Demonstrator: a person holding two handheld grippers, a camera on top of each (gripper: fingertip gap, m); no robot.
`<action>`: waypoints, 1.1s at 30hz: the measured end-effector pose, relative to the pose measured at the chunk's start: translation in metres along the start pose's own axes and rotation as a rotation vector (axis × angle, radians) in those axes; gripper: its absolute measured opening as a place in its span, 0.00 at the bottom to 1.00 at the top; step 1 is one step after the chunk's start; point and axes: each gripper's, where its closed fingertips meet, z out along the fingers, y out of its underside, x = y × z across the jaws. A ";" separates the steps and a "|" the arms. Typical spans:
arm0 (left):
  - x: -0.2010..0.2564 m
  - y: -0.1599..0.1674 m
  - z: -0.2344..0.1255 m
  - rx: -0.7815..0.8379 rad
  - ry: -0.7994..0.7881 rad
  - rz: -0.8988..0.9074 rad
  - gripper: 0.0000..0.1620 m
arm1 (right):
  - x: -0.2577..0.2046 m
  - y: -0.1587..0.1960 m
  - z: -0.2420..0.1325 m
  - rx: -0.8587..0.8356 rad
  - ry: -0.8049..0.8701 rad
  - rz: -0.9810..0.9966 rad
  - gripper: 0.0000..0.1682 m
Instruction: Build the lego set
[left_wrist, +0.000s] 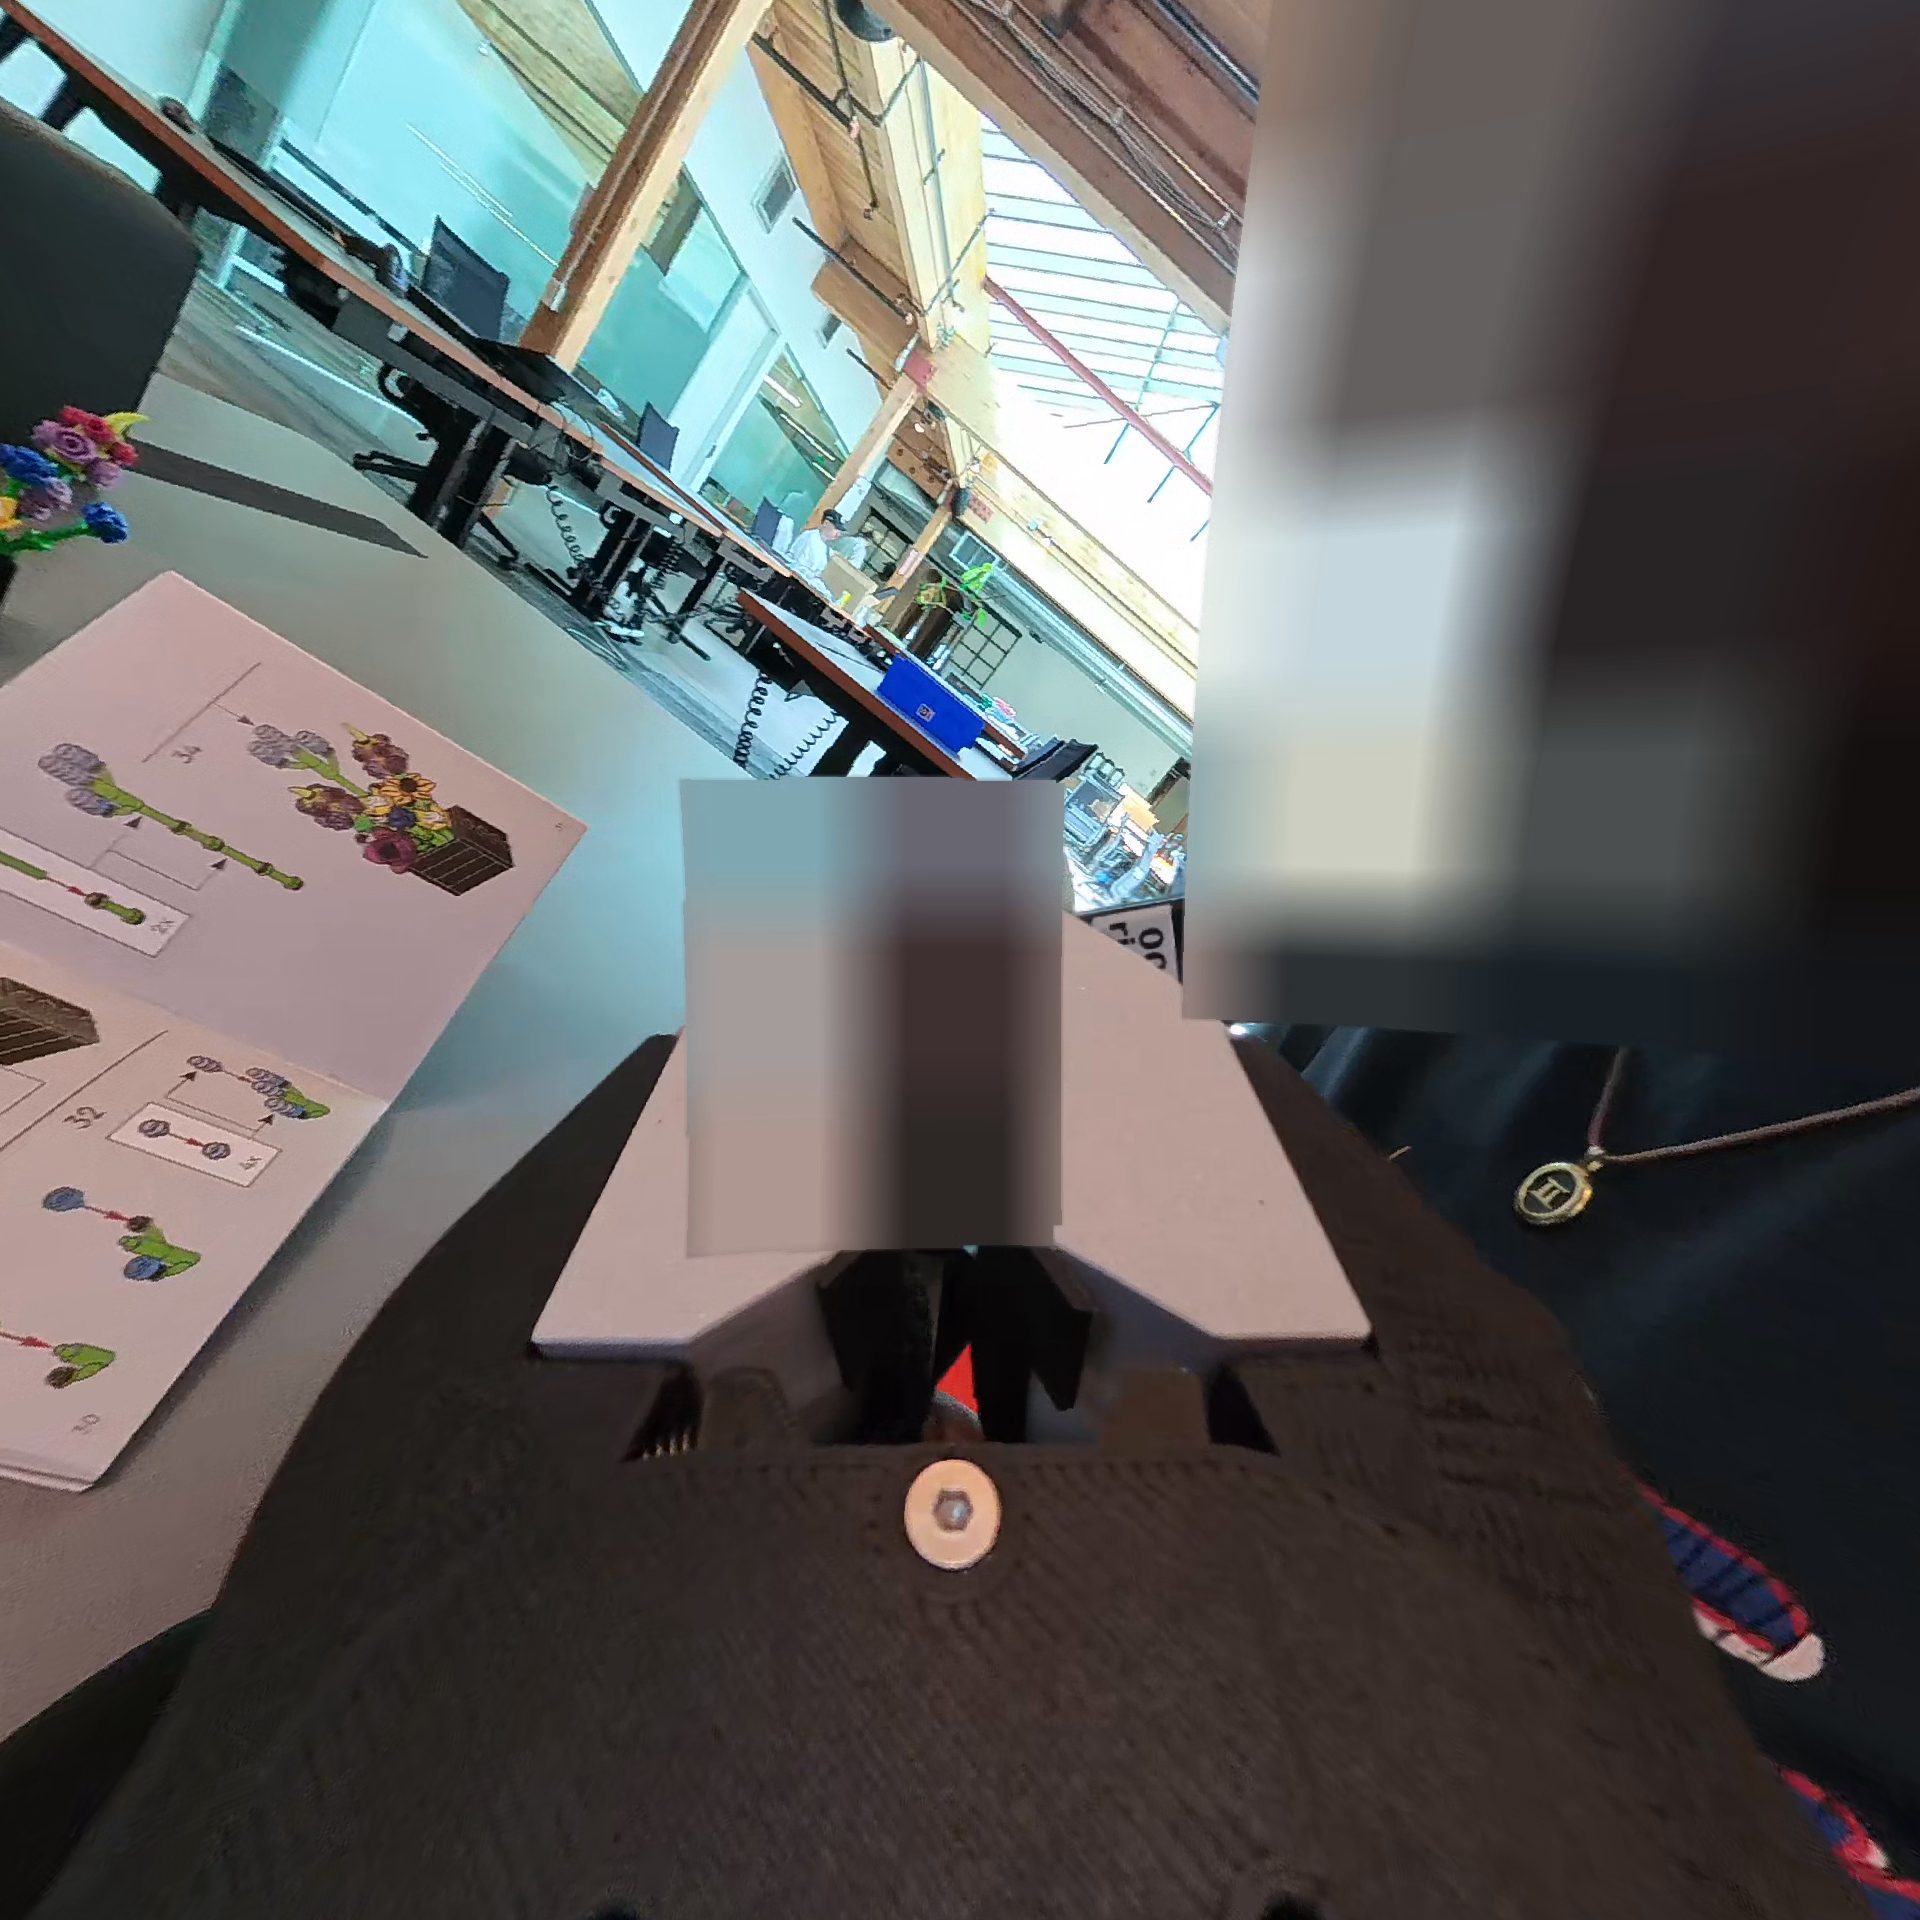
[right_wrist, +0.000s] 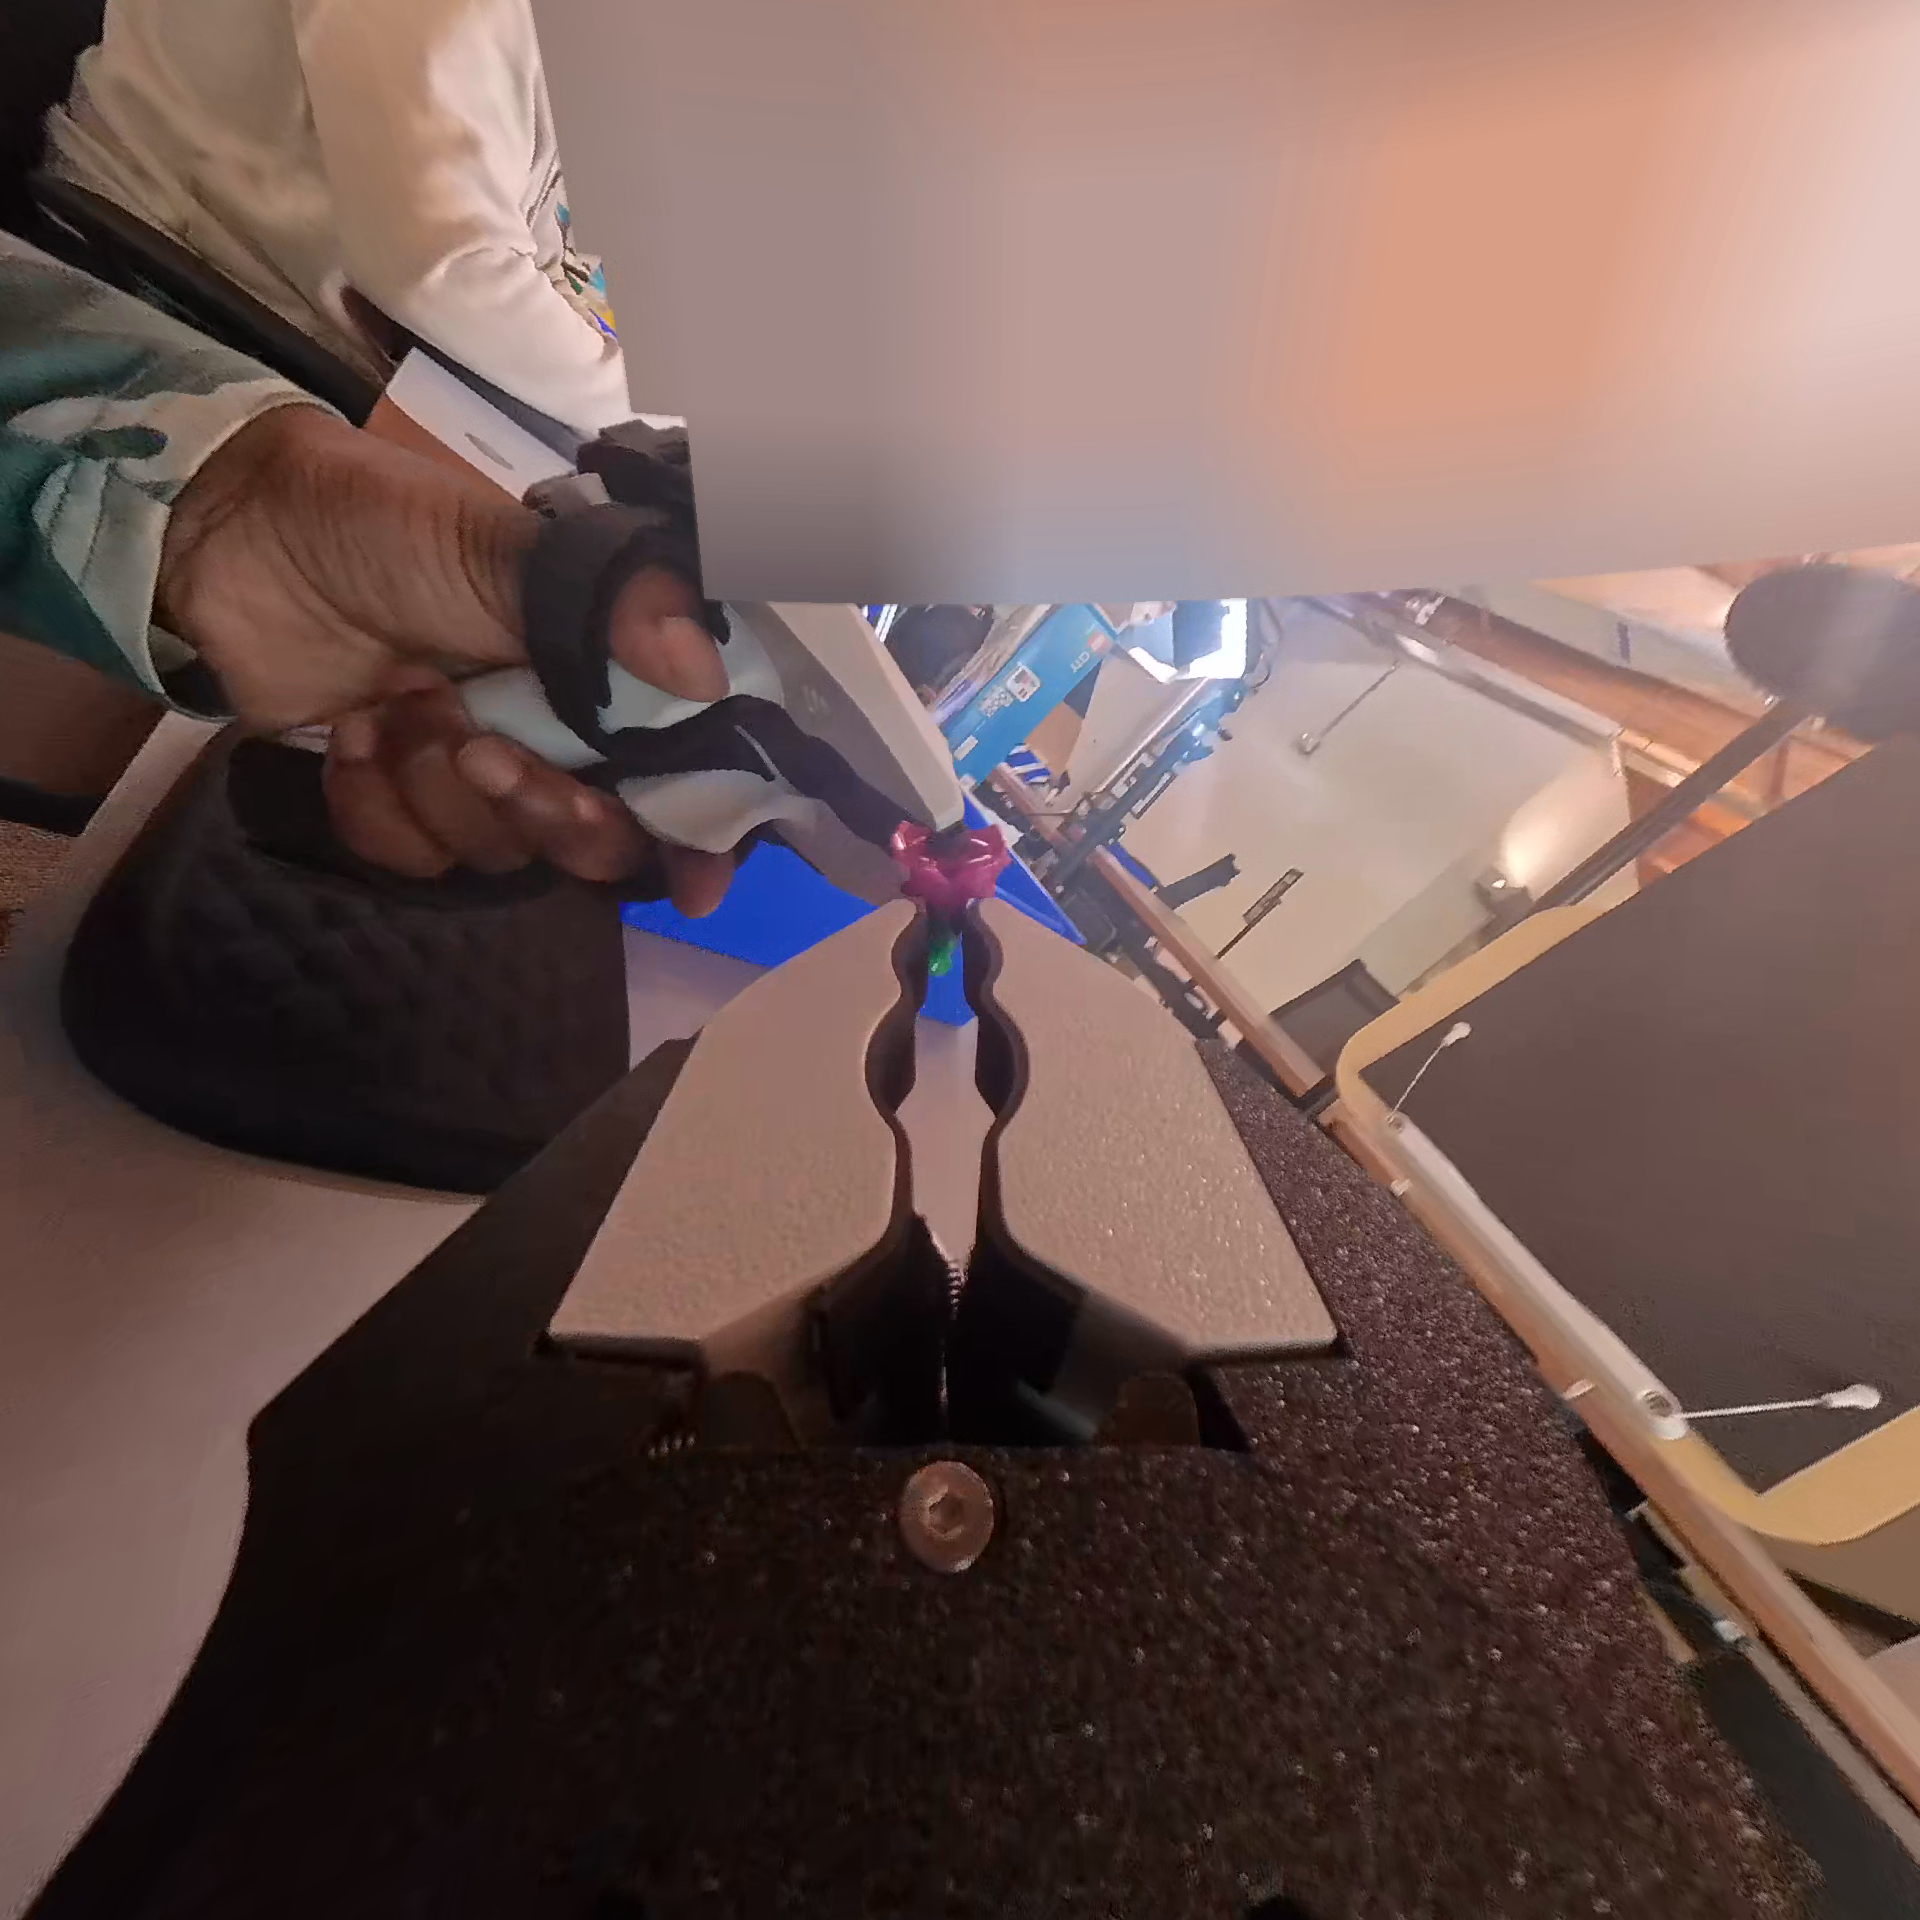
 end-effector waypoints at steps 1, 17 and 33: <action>0.003 0.000 0.000 -0.003 0.014 -0.008 0.09 | 0.000 -0.003 -0.001 0.014 0.002 -0.015 0.03; 0.006 0.007 -0.006 -0.028 -0.070 0.049 0.09 | -0.006 -0.006 -0.001 -0.039 0.025 -0.216 0.04; -0.005 0.009 -0.013 -0.048 -0.102 -0.032 0.08 | -0.012 0.005 0.006 -0.075 -0.042 -0.129 0.03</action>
